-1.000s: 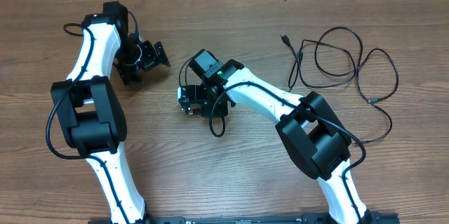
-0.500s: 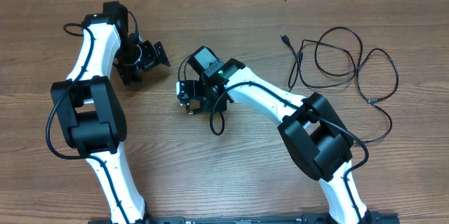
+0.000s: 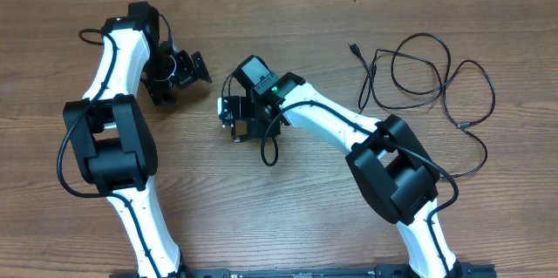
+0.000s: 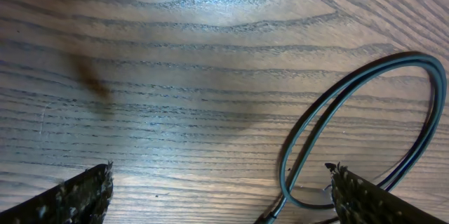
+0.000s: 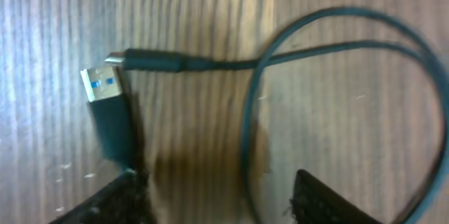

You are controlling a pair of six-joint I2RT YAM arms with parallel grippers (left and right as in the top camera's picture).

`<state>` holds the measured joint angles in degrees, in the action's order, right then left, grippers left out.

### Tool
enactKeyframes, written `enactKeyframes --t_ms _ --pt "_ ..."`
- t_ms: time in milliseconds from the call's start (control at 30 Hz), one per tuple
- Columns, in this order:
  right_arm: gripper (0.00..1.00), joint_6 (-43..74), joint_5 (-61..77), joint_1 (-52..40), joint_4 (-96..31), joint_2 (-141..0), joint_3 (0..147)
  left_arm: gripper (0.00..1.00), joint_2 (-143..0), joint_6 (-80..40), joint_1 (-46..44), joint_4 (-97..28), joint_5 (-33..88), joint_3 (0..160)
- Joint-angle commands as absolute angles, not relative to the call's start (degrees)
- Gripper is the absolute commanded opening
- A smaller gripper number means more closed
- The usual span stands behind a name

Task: Untangle cables

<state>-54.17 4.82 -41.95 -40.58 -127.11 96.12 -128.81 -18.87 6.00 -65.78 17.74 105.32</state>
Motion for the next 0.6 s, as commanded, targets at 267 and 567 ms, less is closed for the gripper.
enactKeyframes --t_ms 267,567 --pt "0.77 -61.63 18.22 -36.56 -42.74 -127.39 96.38 1.0 -129.1 -18.17 5.56 -65.73 17.34 106.1" --pt "0.78 -66.28 25.12 -36.21 -49.04 -129.47 96.38 1.0 -129.1 -18.17 5.56 -65.71 17.34 106.1"
